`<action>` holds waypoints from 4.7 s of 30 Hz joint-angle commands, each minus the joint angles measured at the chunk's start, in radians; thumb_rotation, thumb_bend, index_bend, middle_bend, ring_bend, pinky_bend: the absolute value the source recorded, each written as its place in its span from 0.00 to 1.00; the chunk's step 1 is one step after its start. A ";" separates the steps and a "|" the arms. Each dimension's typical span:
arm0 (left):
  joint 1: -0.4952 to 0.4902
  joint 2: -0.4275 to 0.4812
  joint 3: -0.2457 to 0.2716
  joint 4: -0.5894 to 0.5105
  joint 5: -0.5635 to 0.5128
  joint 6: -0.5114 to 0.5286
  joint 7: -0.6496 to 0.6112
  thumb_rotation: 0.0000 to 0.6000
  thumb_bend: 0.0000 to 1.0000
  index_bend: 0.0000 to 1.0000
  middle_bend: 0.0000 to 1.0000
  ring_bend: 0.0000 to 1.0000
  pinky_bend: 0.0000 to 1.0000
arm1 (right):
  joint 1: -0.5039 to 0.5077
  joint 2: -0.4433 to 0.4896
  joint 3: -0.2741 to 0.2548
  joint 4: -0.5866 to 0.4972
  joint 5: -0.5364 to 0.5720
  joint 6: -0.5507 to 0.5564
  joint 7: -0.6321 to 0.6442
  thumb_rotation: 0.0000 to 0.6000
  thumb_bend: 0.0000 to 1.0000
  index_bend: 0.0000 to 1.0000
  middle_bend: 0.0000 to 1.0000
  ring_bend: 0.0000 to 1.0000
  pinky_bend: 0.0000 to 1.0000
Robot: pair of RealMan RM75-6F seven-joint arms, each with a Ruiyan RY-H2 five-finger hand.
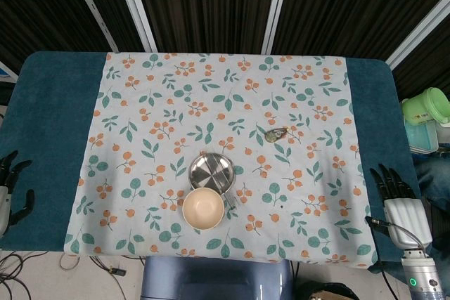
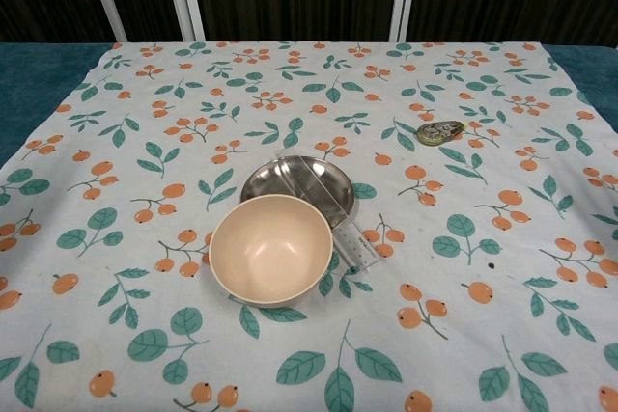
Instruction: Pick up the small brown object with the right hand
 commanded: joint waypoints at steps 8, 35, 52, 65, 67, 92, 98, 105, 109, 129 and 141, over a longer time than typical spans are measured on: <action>0.002 0.001 0.002 -0.003 0.003 0.003 0.003 1.00 0.50 0.17 0.04 0.04 0.00 | -0.002 0.002 0.004 -0.002 0.000 -0.002 0.003 1.00 0.19 0.00 0.00 0.07 0.24; 0.000 0.005 -0.003 -0.015 -0.011 -0.006 -0.007 1.00 0.50 0.17 0.04 0.04 0.00 | 0.133 0.063 0.026 -0.063 0.050 -0.269 0.049 1.00 0.19 0.00 0.01 0.07 0.24; -0.008 0.015 -0.011 -0.043 -0.032 -0.024 -0.003 1.00 0.50 0.17 0.04 0.04 0.00 | 0.503 -0.005 0.213 -0.015 0.394 -0.705 -0.046 1.00 0.19 0.00 0.04 0.08 0.24; -0.012 0.019 -0.018 -0.046 -0.052 -0.035 -0.004 1.00 0.50 0.17 0.04 0.04 0.00 | 0.779 -0.217 0.234 0.239 0.738 -0.829 -0.272 1.00 0.19 0.06 0.15 0.13 0.24; -0.013 0.020 -0.020 -0.046 -0.058 -0.039 -0.006 1.00 0.50 0.17 0.04 0.04 0.00 | 0.805 -0.247 0.233 0.281 0.774 -0.843 -0.277 1.00 0.19 0.07 0.16 0.15 0.24; -0.021 0.033 -0.031 -0.067 -0.104 -0.066 -0.009 1.00 0.50 0.17 0.04 0.05 0.00 | 0.897 -0.466 0.181 0.681 0.734 -0.953 -0.170 1.00 0.25 0.26 0.34 0.31 0.24; -0.023 0.034 -0.031 -0.067 -0.107 -0.071 -0.008 1.00 0.50 0.17 0.04 0.05 0.00 | 0.889 -0.493 0.179 0.723 0.674 -0.944 -0.116 1.00 0.26 0.28 0.38 0.34 0.25; -0.023 0.036 -0.029 -0.068 -0.107 -0.073 -0.012 1.00 0.50 0.17 0.04 0.05 0.00 | 0.875 -0.503 0.176 0.744 0.622 -0.934 -0.071 1.00 0.26 0.30 0.41 0.38 0.25; -0.024 0.036 -0.029 -0.070 -0.109 -0.074 -0.011 1.00 0.50 0.17 0.04 0.05 0.00 | 0.870 -0.499 0.175 0.734 0.605 -0.937 -0.057 1.00 0.26 0.32 0.42 0.40 0.25; -0.025 0.041 -0.031 -0.074 -0.117 -0.079 -0.022 1.00 0.50 0.17 0.04 0.05 0.00 | 0.863 -0.487 0.189 0.644 0.635 -0.916 -0.083 1.00 0.40 0.48 0.59 0.55 0.33; -0.025 0.044 -0.032 -0.079 -0.122 -0.081 -0.023 1.00 0.50 0.17 0.04 0.05 0.00 | 0.841 -0.408 0.220 0.511 0.690 -0.911 -0.048 1.00 0.45 0.51 0.61 0.57 0.34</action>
